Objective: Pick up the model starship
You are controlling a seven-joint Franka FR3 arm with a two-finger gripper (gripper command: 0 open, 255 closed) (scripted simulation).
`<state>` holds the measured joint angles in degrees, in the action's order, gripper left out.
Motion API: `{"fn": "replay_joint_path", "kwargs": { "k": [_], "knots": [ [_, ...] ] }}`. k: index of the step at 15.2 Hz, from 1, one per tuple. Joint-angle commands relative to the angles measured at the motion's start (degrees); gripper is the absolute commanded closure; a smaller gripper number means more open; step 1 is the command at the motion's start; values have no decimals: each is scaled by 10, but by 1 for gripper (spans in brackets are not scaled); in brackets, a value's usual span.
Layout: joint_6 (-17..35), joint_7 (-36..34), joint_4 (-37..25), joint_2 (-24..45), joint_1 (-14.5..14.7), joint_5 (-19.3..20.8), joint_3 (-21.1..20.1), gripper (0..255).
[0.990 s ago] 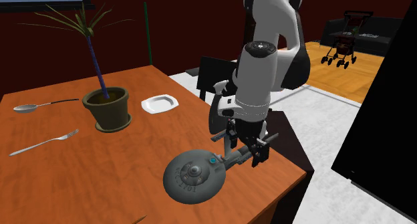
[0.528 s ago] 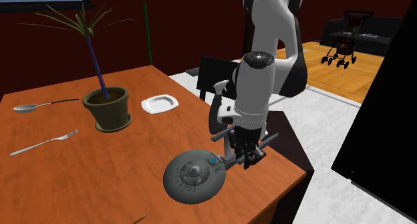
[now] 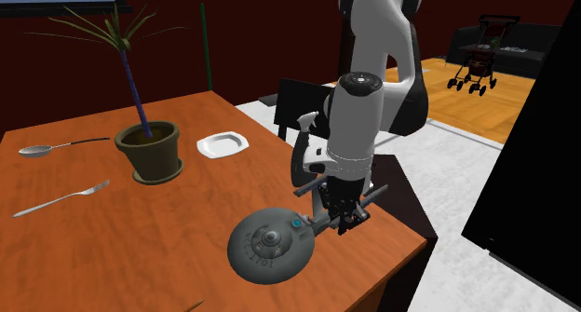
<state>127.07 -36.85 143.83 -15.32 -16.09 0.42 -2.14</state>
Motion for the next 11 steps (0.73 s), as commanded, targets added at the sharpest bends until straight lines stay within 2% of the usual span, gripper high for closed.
{"fn": "replay_joint_path", "kwargs": {
  "k": [1, 11],
  "knots": [
    [-9, 0, -4, -5, 0, 0, 0, 255],
    [-93, 2, -52, -41, 1, -2, 1, 255]
  ]
}}
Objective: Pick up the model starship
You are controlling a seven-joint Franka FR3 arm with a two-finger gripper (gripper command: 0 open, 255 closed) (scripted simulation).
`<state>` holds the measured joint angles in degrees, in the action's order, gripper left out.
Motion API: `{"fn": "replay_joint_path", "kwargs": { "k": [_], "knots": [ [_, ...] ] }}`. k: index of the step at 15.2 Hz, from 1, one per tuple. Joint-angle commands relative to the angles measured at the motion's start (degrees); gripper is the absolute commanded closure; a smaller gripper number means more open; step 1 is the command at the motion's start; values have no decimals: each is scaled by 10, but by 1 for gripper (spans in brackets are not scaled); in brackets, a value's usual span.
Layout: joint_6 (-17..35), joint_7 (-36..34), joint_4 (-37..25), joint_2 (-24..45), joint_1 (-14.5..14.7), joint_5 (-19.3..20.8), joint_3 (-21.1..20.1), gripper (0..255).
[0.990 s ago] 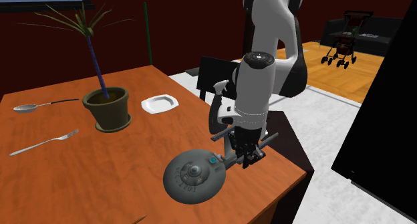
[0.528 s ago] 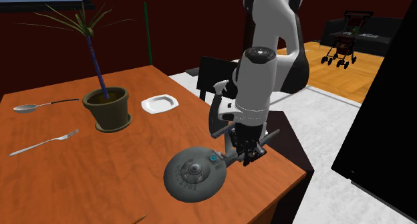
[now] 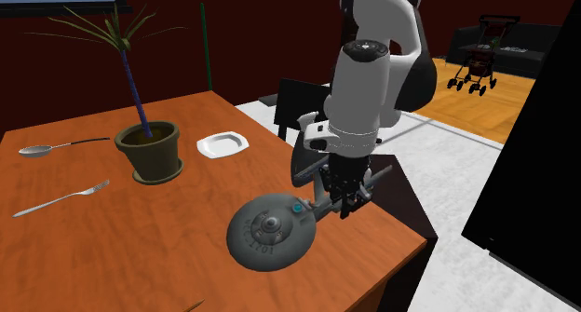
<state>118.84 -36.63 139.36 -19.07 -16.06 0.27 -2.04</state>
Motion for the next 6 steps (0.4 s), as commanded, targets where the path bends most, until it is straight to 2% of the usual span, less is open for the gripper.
{"fn": "replay_joint_path", "kwargs": {
  "k": [1, 6],
  "knots": [
    [-19, 0, -13, -7, 0, 0, 0, 255],
    [-45, 1, -31, -15, 0, 0, 0, 255]
  ]
}}
